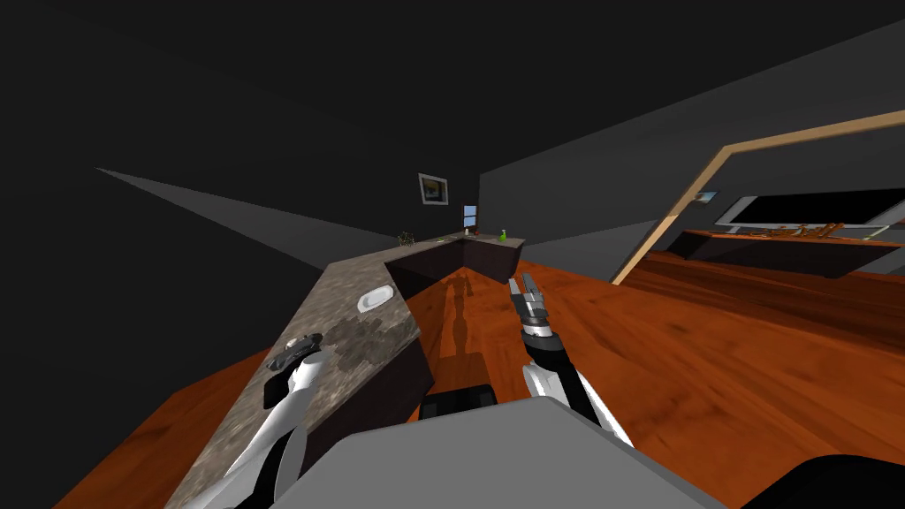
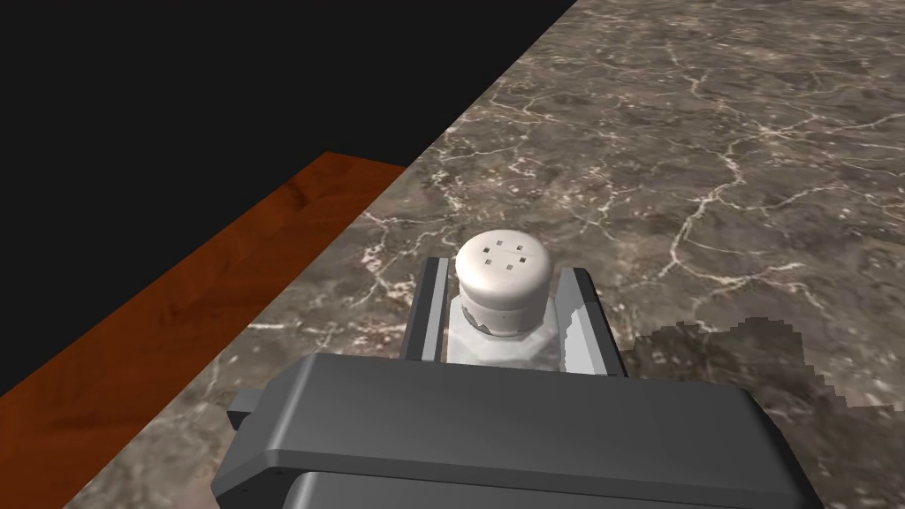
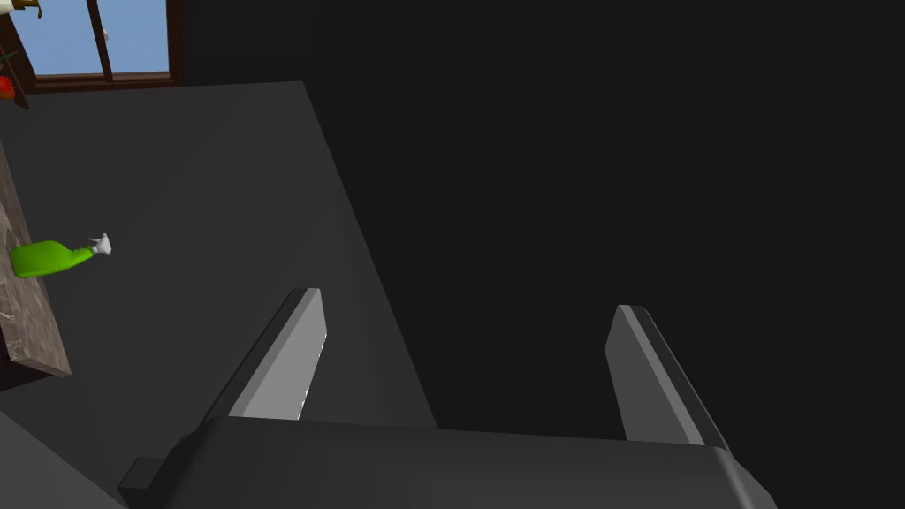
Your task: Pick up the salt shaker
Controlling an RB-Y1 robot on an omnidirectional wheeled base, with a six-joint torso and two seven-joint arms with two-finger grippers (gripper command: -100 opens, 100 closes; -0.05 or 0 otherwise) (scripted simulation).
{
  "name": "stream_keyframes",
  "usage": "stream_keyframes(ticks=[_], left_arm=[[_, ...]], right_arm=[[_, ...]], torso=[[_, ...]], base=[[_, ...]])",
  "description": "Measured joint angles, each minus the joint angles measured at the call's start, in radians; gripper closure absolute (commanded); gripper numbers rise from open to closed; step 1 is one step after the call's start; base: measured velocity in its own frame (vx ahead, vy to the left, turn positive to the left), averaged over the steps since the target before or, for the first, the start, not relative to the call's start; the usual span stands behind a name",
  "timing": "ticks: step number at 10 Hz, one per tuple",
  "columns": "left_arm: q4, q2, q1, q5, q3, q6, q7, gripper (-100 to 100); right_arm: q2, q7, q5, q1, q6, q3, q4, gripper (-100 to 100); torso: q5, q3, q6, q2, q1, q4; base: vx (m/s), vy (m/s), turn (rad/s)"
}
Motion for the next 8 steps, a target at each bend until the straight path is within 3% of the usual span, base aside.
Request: stream_keyframes(ticks=[2,3,4,6,7,8], left_arm=[[0.000,0.000,0.000,0.000,0.000,0.000,0.000,100],[0.000,0.000,0.000,0.000,0.000,0.000,0.000,0],[0.000,0.000,0.000,0.000,0.000,0.000,0.000,100],[-0.014,-0.057,-0.033,-0.048,0.003,-0.006,-0.011,100],[0.031,-0.069,-0.072,-0.093,-0.020,-0.027,0.018,100],[0.012,-0.097,-0.078,-0.108,-0.005,-0.024,0.008,100]], right_arm=[[0.000,0.000,0.000,0.000,0.000,0.000,0.000,0],[0.000,0.000,0.000,0.000,0.000,0.000,0.000,0],[0.000,0.000,0.000,0.000,0.000,0.000,0.000,0],[0.000,0.000,0.000,0.000,0.000,0.000,0.000,0],[0.000,0.000,0.000,0.000,0.000,0.000,0.000,0],[0.000,0.000,0.000,0.000,0.000,0.000,0.000,0]], torso=[[0.000,0.000,0.000,0.000,0.000,0.000],[0.000,0.000,0.000,0.000,0.000,0.000],[0.000,0.000,0.000,0.000,0.000,0.000],[0.003,0.000,-0.005,0.001,0.005,-0.002],[0.005,-0.001,-0.006,0.001,0.008,-0.003],[0.007,-0.001,-0.006,0.002,0.009,-0.004]], base=[[0.000,0.000,0.000],[0.000,0.000,0.000],[-0.005,0.030,0.228],[-0.008,0.066,0.358],[-0.011,0.053,0.112],[-0.007,0.026,0.001]])
